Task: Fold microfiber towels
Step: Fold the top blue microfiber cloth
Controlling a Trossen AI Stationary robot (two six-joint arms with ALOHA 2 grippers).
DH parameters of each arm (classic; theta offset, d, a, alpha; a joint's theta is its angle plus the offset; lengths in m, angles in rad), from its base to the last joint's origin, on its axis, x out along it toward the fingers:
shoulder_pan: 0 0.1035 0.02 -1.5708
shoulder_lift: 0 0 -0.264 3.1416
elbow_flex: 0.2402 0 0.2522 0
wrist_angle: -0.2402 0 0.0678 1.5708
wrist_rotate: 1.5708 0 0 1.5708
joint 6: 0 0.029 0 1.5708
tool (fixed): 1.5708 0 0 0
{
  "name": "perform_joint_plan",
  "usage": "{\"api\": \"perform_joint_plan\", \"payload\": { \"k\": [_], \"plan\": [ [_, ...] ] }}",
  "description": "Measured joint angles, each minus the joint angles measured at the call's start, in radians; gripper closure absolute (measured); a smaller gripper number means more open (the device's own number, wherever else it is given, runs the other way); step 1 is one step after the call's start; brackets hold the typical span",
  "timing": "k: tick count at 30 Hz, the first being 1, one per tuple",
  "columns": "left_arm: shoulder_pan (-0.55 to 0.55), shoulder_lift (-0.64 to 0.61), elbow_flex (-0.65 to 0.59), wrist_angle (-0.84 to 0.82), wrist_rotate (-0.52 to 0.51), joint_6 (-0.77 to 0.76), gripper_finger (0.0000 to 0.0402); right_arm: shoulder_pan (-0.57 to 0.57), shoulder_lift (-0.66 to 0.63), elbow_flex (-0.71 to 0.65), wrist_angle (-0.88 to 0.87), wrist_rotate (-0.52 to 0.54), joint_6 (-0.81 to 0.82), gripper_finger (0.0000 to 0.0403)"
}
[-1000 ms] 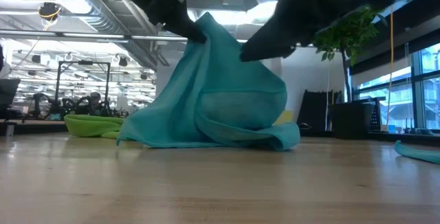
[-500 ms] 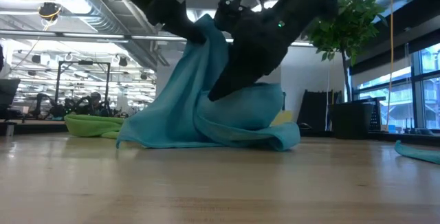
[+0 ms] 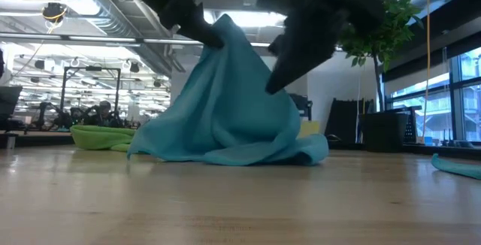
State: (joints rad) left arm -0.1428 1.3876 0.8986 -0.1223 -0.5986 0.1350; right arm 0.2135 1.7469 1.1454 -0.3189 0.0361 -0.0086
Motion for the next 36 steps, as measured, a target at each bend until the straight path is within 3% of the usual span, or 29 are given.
{"api": "perform_joint_plan", "payload": {
  "k": [4, 7, 13, 19, 24, 27, 30, 34, 36],
  "plan": [
    [0.001, 0.000, 0.000, 0.001, -0.015, 0.015, 0.0401, 0.022, -0.075, 0.000, -0.121, 0.101, 0.069, 0.0398],
    [0.002, 0.000, 0.000, 0.004, -0.015, 0.015, 0.0401, 0.038, -0.113, -0.005, -0.115, 0.184, 0.183, 0.0396],
    [0.013, 0.000, 0.000, 0.005, -0.015, 0.015, 0.0401, 0.095, -0.066, -0.007, -0.057, 0.113, 0.295, 0.0380],
    [0.027, 0.000, 0.000, 0.004, -0.012, 0.009, 0.0401, 0.146, 0.059, -0.009, -0.016, 0.110, 0.461, 0.0377],
    [0.028, 0.000, 0.000, 0.003, -0.009, 0.007, 0.0401, 0.146, 0.088, -0.018, -0.018, 0.158, 0.528, 0.0353],
    [0.026, 0.000, 0.000, 0.003, -0.008, 0.005, 0.0401, 0.136, 0.045, -0.094, 0.019, 0.224, 0.538, 0.0326],
    [0.026, 0.000, 0.000, 0.003, -0.007, 0.006, 0.0401, 0.124, -0.026, -0.245, 0.215, 0.241, 0.594, 0.0298],
    [0.031, 0.000, 0.000, 0.007, 0.014, 0.006, 0.0401, 0.116, -0.031, -0.477, 0.736, 0.205, 0.698, 0.0270],
    [0.033, 0.000, 0.000, 0.008, 0.014, 0.005, 0.0401, 0.122, 0.010, -0.525, 0.971, 0.180, 0.736, 0.0260]
  ]
}}
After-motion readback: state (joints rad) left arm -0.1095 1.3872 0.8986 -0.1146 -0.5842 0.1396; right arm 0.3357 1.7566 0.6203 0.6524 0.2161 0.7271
